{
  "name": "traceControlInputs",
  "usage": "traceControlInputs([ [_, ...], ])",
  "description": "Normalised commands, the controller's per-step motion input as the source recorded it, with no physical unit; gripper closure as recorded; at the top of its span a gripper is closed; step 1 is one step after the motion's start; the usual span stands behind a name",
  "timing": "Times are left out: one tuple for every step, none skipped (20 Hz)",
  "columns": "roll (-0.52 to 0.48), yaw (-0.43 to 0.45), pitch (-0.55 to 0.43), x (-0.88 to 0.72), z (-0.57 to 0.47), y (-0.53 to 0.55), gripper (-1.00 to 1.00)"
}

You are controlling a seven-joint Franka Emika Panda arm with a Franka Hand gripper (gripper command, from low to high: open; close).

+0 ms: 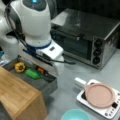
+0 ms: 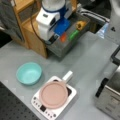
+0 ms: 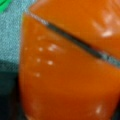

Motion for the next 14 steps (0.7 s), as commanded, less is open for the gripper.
traceControlInputs([
  [-0.003, 0.075, -0.348, -0.41, -0.22, -0.14, 1.00],
  [-0.018, 0.082, -0.355, -0.39, -0.22, -0.11, 1.00],
  [-0.029, 0.088, -0.356, -0.37, -0.22, -0.07, 1.00],
  [-0.036, 0.097, -0.345, -0.35, -0.21, -0.04, 1.00],
  [-0.028, 0.098, -0.339, -0.34, -0.20, -0.01, 1.00],
  [-0.023, 0.098, -0.329, -0.34, -0.20, 0.03, 1.00],
  [-0.020, 0.096, -0.319, -0.33, -0.20, 0.06, 1.00],
  [-0.021, 0.092, -0.307, -0.33, -0.19, 0.09, 1.00],
  [-0.030, 0.085, -0.301, -0.32, -0.17, 0.11, 1.00],
  [-0.035, 0.075, -0.294, -0.31, -0.15, 0.13, 1.00],
  [-0.036, 0.064, -0.288, -0.31, -0.14, 0.14, 1.00],
  [-0.032, 0.057, -0.277, -0.28, -0.13, 0.13, 1.00],
  [-0.024, 0.050, -0.267, -0.27, -0.13, 0.14, -1.00],
  [-0.015, 0.045, -0.250, -0.26, -0.14, 0.14, -1.00],
])
